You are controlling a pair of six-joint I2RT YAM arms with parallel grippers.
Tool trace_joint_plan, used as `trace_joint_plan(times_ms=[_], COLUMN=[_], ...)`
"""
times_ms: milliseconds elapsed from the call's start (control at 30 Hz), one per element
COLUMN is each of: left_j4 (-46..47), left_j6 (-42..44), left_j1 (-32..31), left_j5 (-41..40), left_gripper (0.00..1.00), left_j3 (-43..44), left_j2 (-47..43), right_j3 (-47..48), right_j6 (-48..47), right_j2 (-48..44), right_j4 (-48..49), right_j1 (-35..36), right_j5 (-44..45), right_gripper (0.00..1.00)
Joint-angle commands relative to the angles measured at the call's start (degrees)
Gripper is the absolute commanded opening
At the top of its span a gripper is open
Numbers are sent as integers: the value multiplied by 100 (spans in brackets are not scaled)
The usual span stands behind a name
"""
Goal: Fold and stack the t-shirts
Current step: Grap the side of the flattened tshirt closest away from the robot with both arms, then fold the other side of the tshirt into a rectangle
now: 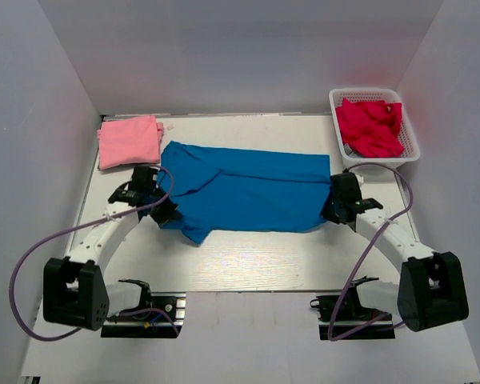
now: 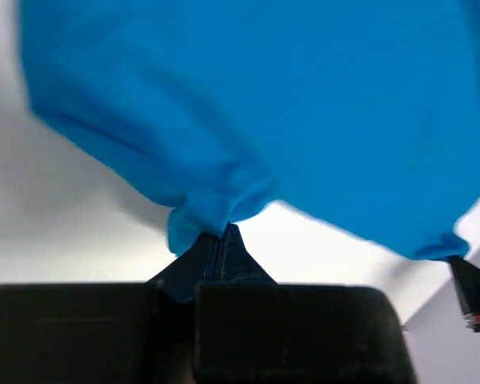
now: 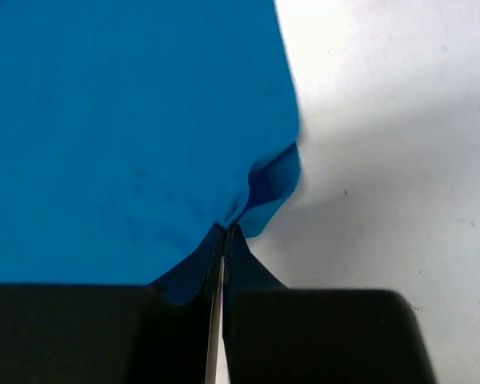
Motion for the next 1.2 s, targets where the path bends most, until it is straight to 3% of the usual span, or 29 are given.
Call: trace_joint_plan(times_ms=[0, 233, 500, 867, 1167], left_j4=[364, 382, -40, 373, 531], left_j6=[93, 93, 85, -100, 374], left_j1=[-26, 44, 97, 422, 422], left_j5=[236, 289, -528, -845, -757], left_gripper=[0, 0, 0, 0, 0], left_j3=[568, 1753, 2958, 3723, 4410], left_j2=[370, 1381, 2251, 3051, 3509], right_j3=[564, 1548, 2559, 3167, 3325], right_j6=[-234, -304, -234, -111, -260], right_j2=[317, 1073, 1593, 2410, 2656], right_j4=[-82, -424, -899, -970, -671], right_j1=[5, -21, -162, -487, -575], right_j5=[-137, -5, 820, 944, 707], right_gripper=[0, 0, 0, 0, 0])
